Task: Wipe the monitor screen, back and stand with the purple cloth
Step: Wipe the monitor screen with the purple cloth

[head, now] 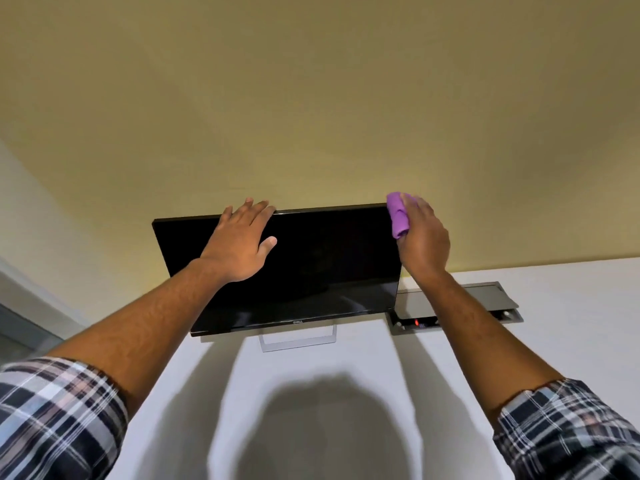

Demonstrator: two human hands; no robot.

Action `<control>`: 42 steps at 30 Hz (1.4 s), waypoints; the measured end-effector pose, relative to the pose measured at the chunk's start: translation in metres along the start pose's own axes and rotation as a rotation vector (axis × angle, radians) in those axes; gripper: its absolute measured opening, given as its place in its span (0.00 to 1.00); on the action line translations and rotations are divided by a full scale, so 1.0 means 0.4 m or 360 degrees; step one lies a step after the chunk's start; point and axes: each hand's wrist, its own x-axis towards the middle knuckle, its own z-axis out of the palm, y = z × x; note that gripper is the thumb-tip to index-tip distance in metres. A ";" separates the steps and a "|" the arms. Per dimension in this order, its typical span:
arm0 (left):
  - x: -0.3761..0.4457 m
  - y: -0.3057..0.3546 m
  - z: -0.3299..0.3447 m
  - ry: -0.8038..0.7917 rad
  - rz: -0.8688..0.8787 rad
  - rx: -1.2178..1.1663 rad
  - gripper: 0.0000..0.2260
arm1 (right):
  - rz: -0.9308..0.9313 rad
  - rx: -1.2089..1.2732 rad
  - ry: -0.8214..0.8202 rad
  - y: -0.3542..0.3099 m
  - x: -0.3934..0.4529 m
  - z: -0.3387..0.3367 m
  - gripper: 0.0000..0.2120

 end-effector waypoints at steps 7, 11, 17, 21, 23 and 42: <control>-0.002 -0.008 -0.002 -0.0019 0.0008 -0.0034 0.29 | 0.0619 0.1080 0.0080 0.000 0.066 -0.062 0.19; 0.004 -0.012 0.005 -0.0001 0.0016 -0.0046 0.30 | 0.0688 0.1248 0.0015 0.004 0.031 0.002 0.20; 0.012 -0.011 0.018 0.0038 0.0029 -0.0018 0.31 | 0.0917 0.1215 -0.0200 0.108 -0.145 0.132 0.12; 0.018 -0.008 0.024 0.0070 0.0019 0.0015 0.32 | 0.0973 0.1055 -0.0238 0.152 -0.239 0.207 0.08; 0.019 -0.007 0.025 0.0078 0.0015 0.0031 0.32 | 0.0968 0.1002 -0.0310 0.181 -0.279 0.238 0.11; 0.001 0.009 -0.005 -0.0129 -0.0061 -0.0010 0.35 | 0.0891 0.1105 0.0215 0.002 -0.206 0.003 0.24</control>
